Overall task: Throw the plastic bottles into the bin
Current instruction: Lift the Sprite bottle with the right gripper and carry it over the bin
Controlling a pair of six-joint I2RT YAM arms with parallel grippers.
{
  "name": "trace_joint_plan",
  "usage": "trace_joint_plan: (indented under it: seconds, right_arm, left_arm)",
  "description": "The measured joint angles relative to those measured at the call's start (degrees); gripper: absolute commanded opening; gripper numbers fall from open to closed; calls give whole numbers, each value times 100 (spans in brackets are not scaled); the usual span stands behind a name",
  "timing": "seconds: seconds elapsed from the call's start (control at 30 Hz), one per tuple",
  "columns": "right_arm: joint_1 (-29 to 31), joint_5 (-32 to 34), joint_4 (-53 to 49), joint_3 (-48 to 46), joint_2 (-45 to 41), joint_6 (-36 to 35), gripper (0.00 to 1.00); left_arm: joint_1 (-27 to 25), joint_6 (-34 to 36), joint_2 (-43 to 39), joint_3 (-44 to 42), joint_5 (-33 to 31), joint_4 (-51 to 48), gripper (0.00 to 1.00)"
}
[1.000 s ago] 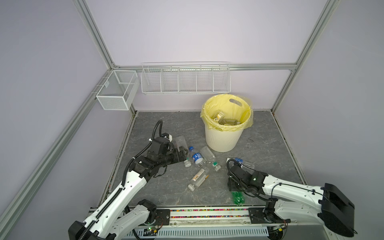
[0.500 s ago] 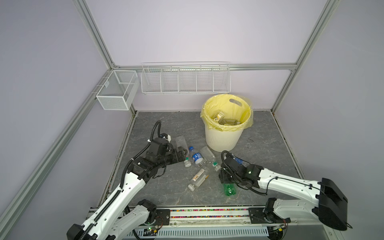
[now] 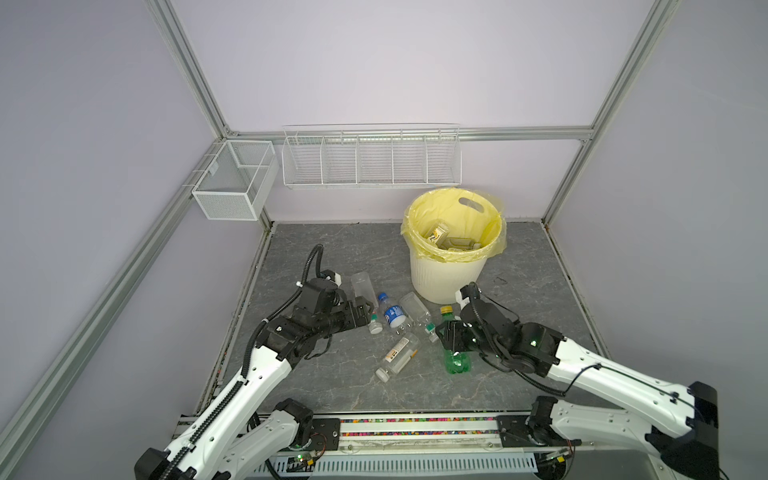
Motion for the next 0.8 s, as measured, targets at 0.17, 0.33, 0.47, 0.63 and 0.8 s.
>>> trace_joint_plan:
  seconds: [0.17, 0.33, 0.47, 0.63, 0.8]
  right_arm:
    - [0, 221, -26, 164, -358, -37, 54]
    - [-2, 592, -199, 372, -595, -68, 54]
    - [-13, 892, -317, 577, -769, -155, 54]
    - [-122, 1169, -437, 970, -929, -376, 55]
    - [-367, 1261, -520, 1399, -907, -603, 54]
  left_arm:
    - [0, -79, 0, 0, 17, 7, 99]
    - [0, -94, 0, 0, 17, 9, 99]
    - [0, -129, 2, 0, 17, 9, 99]
    - [0, -166, 24, 0, 17, 9, 99]
    - [11, -188, 28, 0, 17, 7, 99]
